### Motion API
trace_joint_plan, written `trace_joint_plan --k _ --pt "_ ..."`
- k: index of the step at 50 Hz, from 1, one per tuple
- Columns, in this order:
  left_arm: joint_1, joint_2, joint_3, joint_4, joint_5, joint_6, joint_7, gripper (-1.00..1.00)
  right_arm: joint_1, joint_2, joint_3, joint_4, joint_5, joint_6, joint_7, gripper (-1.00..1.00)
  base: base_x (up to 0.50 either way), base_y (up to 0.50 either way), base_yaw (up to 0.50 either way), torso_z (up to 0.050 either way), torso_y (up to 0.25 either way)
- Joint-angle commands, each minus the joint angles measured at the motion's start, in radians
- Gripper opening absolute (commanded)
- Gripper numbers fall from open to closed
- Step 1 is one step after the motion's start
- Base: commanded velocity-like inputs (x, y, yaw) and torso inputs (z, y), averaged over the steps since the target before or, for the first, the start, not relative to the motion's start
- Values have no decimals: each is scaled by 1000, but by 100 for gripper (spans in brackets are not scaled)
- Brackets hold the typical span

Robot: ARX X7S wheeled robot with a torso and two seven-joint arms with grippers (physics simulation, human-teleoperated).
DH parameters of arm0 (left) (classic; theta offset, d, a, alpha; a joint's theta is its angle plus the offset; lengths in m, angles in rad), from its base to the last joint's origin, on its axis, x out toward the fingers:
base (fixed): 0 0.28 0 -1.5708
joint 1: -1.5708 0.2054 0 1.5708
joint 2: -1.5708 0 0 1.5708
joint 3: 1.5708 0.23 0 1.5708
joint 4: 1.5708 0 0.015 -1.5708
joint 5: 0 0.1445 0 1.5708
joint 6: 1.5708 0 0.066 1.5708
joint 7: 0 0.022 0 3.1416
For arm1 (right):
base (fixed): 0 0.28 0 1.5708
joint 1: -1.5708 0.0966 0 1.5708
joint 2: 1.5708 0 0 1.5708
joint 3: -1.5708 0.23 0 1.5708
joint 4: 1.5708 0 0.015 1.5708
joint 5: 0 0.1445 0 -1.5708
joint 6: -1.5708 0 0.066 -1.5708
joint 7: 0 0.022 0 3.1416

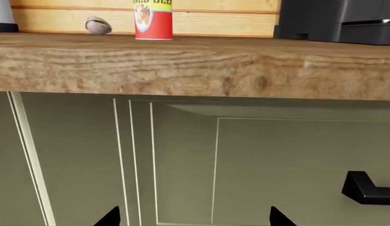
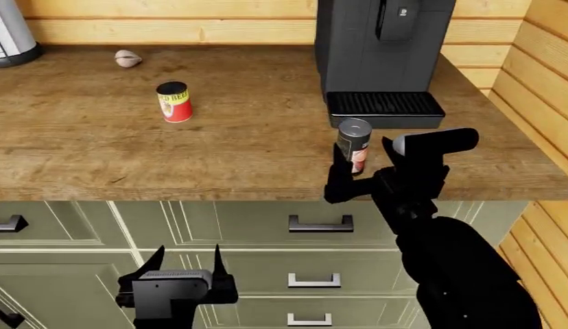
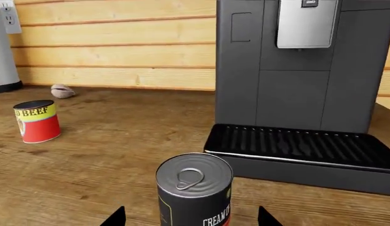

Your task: Pick the cans from the counter and place them in their designated side in the cabinet.

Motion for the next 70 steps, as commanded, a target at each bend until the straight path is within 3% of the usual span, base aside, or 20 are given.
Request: trace_joint_plan --k 1,33,53,54,61,70 --pt "-5 -7 8 -6 -8 2 -10 100 30 2 -16 89 -3 -15 -14 100 0 0 0 0 0" --pt "-6 -24 29 -6 -26 8 -35 100 127 -18 -70 331 -15 -119 -71 100 0 0 0 0 0" --pt "-10 -34 40 -6 -42 3 -46 100 274 -53 -98 643 -24 -231 -147 100 0 0 0 0 0" --pt "-10 -34 41 -6 -43 3 -46 100 279 -55 -98 656 -22 -235 -151 -100 0 0 0 0 0" --pt "-11 -37 44 -8 -48 5 -49 100 263 -46 -87 622 1 -205 -146 -100 0 0 0 0 0" --pt "-8 -41 47 9 -48 13 -58 100 211 -5 -32 311 40 -7 1 -100 0 0 0 0 0"
